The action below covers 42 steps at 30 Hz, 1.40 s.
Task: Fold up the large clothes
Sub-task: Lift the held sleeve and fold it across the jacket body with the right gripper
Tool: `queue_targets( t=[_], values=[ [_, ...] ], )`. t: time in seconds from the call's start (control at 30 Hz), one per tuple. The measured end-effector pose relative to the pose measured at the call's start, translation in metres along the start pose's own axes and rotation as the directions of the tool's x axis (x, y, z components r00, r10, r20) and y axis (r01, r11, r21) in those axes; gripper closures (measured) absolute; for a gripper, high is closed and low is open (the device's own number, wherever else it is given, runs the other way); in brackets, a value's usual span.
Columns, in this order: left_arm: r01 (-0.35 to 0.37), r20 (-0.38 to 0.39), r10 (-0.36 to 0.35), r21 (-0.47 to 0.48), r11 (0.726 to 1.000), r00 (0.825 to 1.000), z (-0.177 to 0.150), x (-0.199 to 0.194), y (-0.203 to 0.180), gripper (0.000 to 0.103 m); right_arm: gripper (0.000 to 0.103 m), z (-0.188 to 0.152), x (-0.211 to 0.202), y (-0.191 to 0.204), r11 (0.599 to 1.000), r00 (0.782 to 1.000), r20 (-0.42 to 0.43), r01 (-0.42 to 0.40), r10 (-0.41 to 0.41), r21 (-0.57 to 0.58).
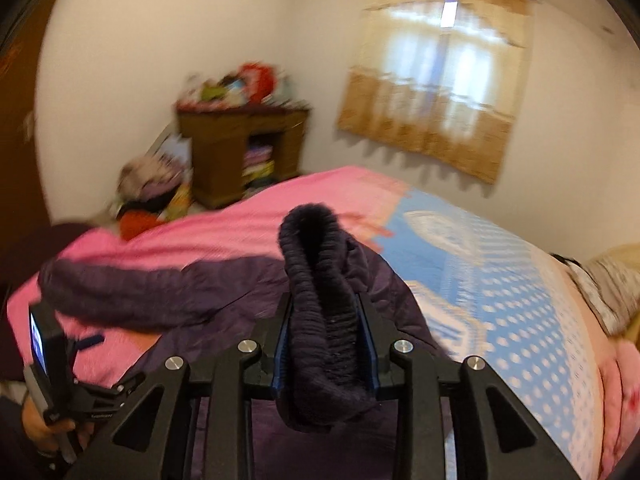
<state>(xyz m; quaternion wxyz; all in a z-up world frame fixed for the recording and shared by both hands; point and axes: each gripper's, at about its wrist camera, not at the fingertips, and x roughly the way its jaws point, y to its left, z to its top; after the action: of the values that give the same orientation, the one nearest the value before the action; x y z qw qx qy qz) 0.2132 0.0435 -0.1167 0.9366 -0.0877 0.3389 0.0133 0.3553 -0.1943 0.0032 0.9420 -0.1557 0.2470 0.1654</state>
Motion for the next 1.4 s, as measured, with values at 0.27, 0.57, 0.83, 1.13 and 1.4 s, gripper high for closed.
queue_targets(
  t=[0.27, 0.57, 0.83, 1.13, 1.4],
  values=[
    [-0.052, -0.010, 0.052, -0.013, 0.999, 0.999, -0.003, 0.001, 0.022, 0.000, 0.076, -0.048, 0.109, 0.107, 0.986, 0.982, -0.130, -0.149, 0.138, -0.075],
    [-0.045, -0.065, 0.045, -0.001, 0.999, 0.997, 0.004, 0.006, 0.034, 0.000, 0.039, -0.112, 0.116, 0.086, 0.953, 0.934, -0.206, -0.265, 0.292, 0.149],
    [0.196, -0.129, -0.198, -0.028, 0.980, 0.972, 0.026, 0.028, -0.015, 0.009, 0.031, -0.179, 0.052, -0.005, 0.915, 0.967, -0.156, -0.131, 0.203, 0.382],
    [0.271, -0.268, -0.273, -0.047, 0.962, 0.924, 0.011, 0.087, -0.063, 0.048, 0.031, -0.238, 0.050, -0.017, 0.863, 0.962, -0.161, -0.116, 0.221, 0.492],
    [0.294, -0.130, -0.286, 0.046, 0.955, 0.949, 0.024, 0.026, -0.063, 0.080, 0.031, -0.256, 0.055, -0.022, 0.847, 0.963, -0.126, -0.142, 0.237, 0.513]
  ],
)
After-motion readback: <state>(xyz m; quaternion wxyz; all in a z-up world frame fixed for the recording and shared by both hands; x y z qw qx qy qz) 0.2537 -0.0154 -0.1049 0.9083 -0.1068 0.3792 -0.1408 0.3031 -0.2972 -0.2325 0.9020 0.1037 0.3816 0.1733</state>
